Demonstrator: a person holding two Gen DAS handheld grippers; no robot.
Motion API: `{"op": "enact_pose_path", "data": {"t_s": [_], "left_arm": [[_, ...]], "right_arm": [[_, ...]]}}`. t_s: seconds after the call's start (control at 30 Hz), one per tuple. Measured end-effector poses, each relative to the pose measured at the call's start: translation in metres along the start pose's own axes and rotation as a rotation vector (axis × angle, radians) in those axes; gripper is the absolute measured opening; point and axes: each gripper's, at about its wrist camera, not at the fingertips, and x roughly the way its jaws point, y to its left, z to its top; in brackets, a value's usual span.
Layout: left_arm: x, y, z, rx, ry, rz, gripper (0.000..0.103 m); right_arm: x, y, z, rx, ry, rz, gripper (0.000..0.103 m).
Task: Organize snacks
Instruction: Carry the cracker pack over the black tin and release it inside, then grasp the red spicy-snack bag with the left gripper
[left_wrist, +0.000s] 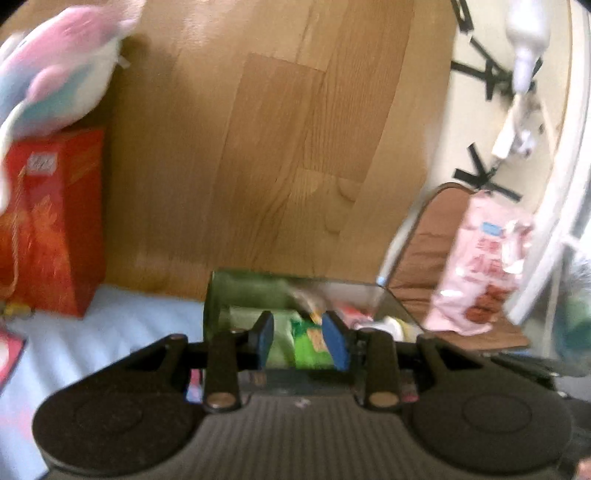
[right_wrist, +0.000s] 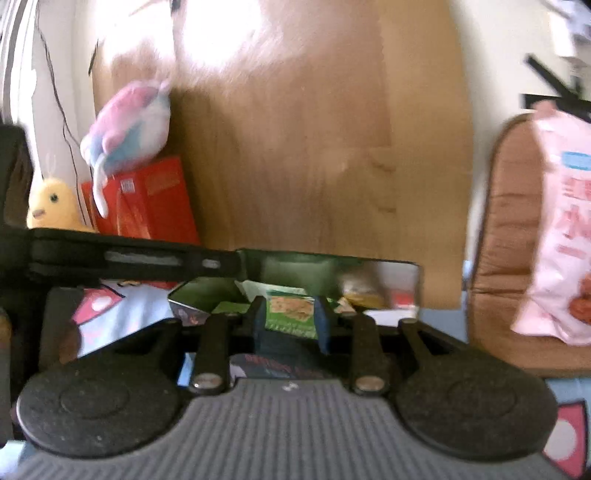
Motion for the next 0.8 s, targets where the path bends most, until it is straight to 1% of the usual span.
{"op": "enact_pose_path", "data": {"t_s": [0.03, 0.1, 0.2, 0.23, 0.27, 0.37, 0.43, 0.47, 0.5, 0.57, 0.7, 0.77, 0.8], "left_arm": [[-0.005, 0.003, -0.007, -0.022, 0.02, -0.018, 0.03], [-0.008, 0.01, -0.025, -0.074, 0.088, -0.054, 0.03], [-0.003, 0.018, -0.053, -0.155, 0.196, -0.09, 0.028], [-0.003, 0.02, -0.062, -0.172, 0.22, -0.1, 0.028], [-0.005, 0.021, -0.069, -0.181, 0.231, -0.105, 0.028], [-0.007, 0.016, -0.087, -0.194, 0.279, -0.137, 0.028], [-0.006, 0.01, -0.096, -0.194, 0.312, -0.162, 0.028], [-0.007, 0.007, -0.1, -0.187, 0.319, -0.163, 0.028], [-0.011, 0.006, -0.104, -0.178, 0.309, -0.163, 0.028], [-0.021, 0.007, -0.108, -0.178, 0.301, -0.16, 0.028], [-0.044, 0.022, -0.116, -0.25, 0.303, -0.171, 0.028], [-0.054, 0.026, -0.118, -0.279, 0.32, -0.209, 0.029], [-0.059, 0.026, -0.12, -0.294, 0.335, -0.235, 0.031]], "right_arm": [[-0.01, -0.006, -0.006, 0.032, 0.011, 0.011, 0.032], [-0.019, -0.017, -0.021, 0.083, 0.055, 0.02, 0.032], [-0.015, -0.027, -0.045, 0.13, 0.154, -0.034, 0.031], [-0.014, -0.03, -0.053, 0.159, 0.186, -0.048, 0.031], [-0.016, -0.031, -0.059, 0.183, 0.198, -0.047, 0.031], [-0.026, -0.029, -0.073, 0.217, 0.215, -0.054, 0.031], [-0.037, -0.028, -0.084, 0.262, 0.203, -0.023, 0.032], [-0.043, -0.022, -0.087, 0.276, 0.205, -0.001, 0.032], [-0.047, -0.015, -0.09, 0.278, 0.213, 0.026, 0.032], [-0.054, 0.002, -0.097, 0.287, 0.217, 0.053, 0.032], [-0.07, 0.027, -0.107, 0.22, 0.171, 0.048, 0.032], [-0.08, 0.026, -0.108, 0.217, 0.153, 0.035, 0.032], [-0.084, 0.022, -0.109, 0.223, 0.149, 0.024, 0.032]]}}
